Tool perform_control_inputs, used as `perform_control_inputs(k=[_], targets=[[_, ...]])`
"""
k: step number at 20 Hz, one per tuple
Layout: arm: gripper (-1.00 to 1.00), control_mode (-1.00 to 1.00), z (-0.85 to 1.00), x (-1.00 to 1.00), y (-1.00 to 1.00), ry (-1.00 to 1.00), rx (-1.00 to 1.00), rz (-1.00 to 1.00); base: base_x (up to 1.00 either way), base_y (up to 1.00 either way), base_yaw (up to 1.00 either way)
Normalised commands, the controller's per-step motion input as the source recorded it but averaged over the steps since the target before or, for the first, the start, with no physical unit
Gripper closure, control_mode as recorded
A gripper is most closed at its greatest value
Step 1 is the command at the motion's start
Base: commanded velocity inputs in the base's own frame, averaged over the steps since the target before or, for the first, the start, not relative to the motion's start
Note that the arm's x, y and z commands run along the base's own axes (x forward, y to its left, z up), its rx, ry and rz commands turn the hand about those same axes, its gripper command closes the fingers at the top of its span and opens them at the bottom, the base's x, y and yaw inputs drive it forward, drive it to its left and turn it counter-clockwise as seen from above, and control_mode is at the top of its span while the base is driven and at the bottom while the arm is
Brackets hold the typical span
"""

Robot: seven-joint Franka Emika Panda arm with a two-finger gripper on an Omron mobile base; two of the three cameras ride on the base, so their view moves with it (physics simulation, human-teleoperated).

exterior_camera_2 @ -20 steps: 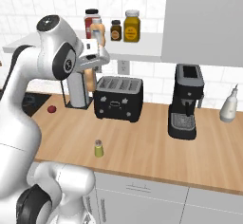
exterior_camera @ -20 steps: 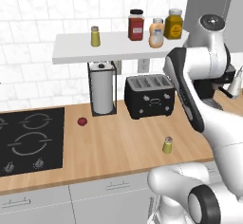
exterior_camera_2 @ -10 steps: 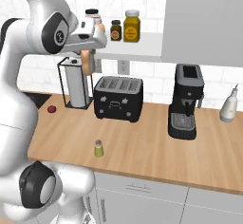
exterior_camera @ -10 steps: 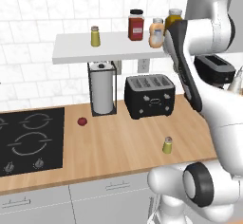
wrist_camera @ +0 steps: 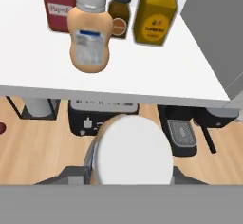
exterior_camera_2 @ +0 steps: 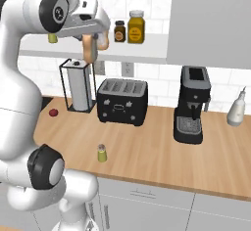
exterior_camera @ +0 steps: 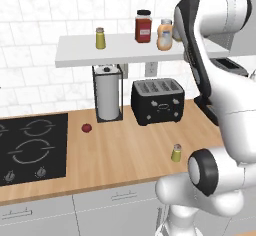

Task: Put the shaker and condiment bottle from the counter next to their counterparts in the cabinet.

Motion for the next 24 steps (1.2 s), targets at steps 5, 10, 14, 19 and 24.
perform_control_inputs(k=[5, 10, 14, 19, 24], targets=[[1.0, -1.0, 0.09, 0.25, 0.0, 0.0, -0.06, 0.0, 0.0, 0.0, 0.0], [1.0, -1.0, 0.06, 0.33, -0.05, 0.0, -0.03, 0.0, 0.0, 0.0, 0.0], [1.0, -1.0, 0.04, 0.48, -0.26, 0.0, 0.0, 0.0, 0.0, 0.0, 0.0], [1.0, -1.0, 0.0, 0.5, -0.3, 0.0, 0.0, 0.0, 0.0, 0.0, 0.0], [1.0, -1.0, 0.0, 0.39, -0.07, 0.0, 0.0, 0.0, 0.0, 0.0, 0.0]])
